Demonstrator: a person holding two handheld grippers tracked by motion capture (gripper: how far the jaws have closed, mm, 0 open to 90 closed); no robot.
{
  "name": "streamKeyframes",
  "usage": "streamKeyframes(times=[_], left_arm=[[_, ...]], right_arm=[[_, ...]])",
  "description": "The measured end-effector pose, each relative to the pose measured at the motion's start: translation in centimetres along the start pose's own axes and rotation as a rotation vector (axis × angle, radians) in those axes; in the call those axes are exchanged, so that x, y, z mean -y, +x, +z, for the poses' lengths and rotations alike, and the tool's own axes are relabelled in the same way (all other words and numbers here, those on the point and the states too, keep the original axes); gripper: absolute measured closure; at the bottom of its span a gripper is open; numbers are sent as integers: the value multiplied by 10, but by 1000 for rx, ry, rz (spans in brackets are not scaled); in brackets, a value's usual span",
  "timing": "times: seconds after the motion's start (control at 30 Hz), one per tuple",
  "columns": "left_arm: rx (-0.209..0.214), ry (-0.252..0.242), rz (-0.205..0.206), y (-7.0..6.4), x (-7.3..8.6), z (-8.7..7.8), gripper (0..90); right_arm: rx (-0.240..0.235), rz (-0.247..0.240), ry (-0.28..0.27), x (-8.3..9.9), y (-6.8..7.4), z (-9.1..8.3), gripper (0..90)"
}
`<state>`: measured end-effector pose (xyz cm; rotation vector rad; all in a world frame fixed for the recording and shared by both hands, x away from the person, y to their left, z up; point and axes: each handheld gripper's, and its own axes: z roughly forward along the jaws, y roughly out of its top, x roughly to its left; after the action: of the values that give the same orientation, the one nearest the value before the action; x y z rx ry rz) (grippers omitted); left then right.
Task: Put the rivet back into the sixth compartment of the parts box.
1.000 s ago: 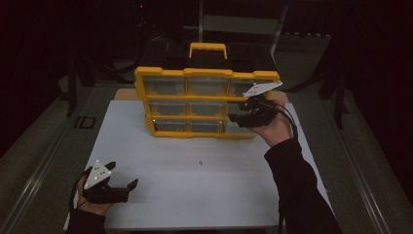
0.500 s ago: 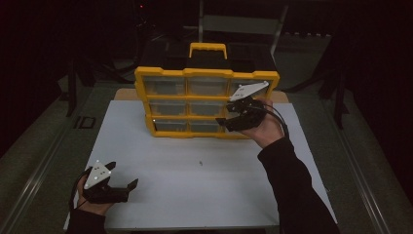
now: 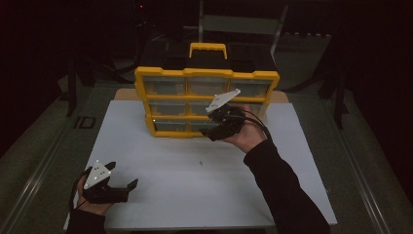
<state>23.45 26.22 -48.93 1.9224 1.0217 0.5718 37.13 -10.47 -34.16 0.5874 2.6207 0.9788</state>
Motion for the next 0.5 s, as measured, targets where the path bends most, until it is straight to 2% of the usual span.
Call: streamKeyframes(times=[0.2,0.5], left_arm=[[-1,-2,0,0,0,0,14],[-1,-3,1,0,0,-1,14]], right_arm=[[-20,-36,49,-1,12,16,410],[-45,-49,119,6,23,40,416]])
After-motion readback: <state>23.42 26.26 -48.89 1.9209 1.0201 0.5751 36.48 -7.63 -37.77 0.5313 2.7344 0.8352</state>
